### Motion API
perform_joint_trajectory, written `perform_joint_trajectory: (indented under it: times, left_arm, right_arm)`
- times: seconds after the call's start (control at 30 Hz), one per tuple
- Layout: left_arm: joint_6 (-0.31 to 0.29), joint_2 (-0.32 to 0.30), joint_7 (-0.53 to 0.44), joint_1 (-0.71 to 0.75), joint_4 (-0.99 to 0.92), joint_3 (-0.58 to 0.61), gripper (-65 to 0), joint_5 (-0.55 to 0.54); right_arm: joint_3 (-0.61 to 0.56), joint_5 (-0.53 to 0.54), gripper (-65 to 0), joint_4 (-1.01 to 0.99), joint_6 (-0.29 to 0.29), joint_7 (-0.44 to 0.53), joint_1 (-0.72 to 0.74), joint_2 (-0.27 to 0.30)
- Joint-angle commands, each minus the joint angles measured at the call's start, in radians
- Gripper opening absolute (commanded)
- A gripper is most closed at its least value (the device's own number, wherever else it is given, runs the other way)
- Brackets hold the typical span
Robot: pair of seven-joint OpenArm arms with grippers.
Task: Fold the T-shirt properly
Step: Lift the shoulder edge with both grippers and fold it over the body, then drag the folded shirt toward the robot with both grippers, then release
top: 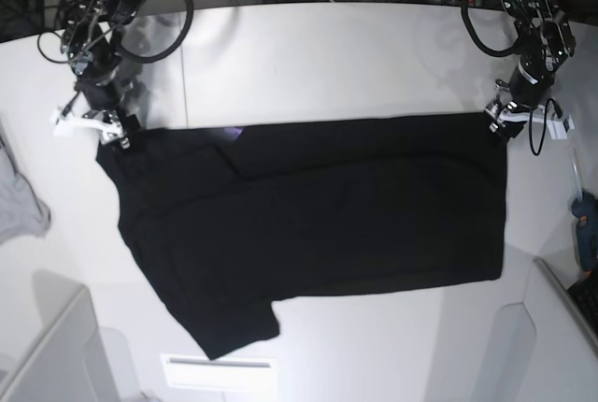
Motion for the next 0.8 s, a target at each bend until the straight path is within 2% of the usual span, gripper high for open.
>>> perform_joint_trajectory:
  times: [0.0, 0.1, 0.27, 0.33, 0.37, 0.43, 0.57, 0.63, 0.77]
  left_arm:
    - [0.009, -0.008, 0.019, -0.001, 0.007, -0.002, -33.6, 0.000]
    - [0.009, -0.008, 0.019, -0.010, 0.007, -0.002, -44.9, 0.000]
    - [0.009, -0.008, 0.019, -0.013, -0.032, -0.002, -57.8, 0.000]
    - [0.009, -0.009, 0.019, -0.015, -0.050, -0.002, -65.0, 0.000]
    - [0.009, -0.011, 0.019, -0.015, -0.055, -0.002, -65.0, 0.000]
    - [0.009, -0.014, 0.019, -0.015, -0.055, -0.002, -65.0, 0.000]
    - [0.009, -0.015, 0.019, -0.015, -0.048, -0.002, -65.0, 0.000]
    - [0.009, -0.026, 0.024, -0.012, -0.045, -0.002, -65.0, -0.002]
    - [0.003, -0.061, 0.117, -0.013, -0.044, -0.007, -65.0, -0.007]
  right_arm:
    - [-0.001, -0.010, -28.5, -0.013, -0.014, -0.027, 0.006, 0.009]
    - [-0.001, -0.010, -28.5, -0.045, -0.014, -0.012, 0.023, 0.012]
    - [-0.011, -0.008, -28.8, -0.087, -0.013, 0.042, 0.025, 0.038]
    - [-0.009, -0.007, -29.6, -0.108, -0.011, 0.044, 0.035, 0.041]
    - [-0.008, -0.010, -31.5, -0.117, -0.011, 0.044, 0.040, 0.041]
    - [-0.005, -0.010, -41.0, -0.140, 0.000, 0.044, 0.048, 0.043]
    - [-0.003, -0.008, -65.0, -0.183, 0.113, 0.045, 0.071, 0.070]
    - [-0.001, -0.007, -65.0, -0.189, 0.139, 0.045, 0.080, 0.074]
    - [0.038, -0.010, -65.0, -0.154, 0.139, 0.036, 0.074, 0.070]
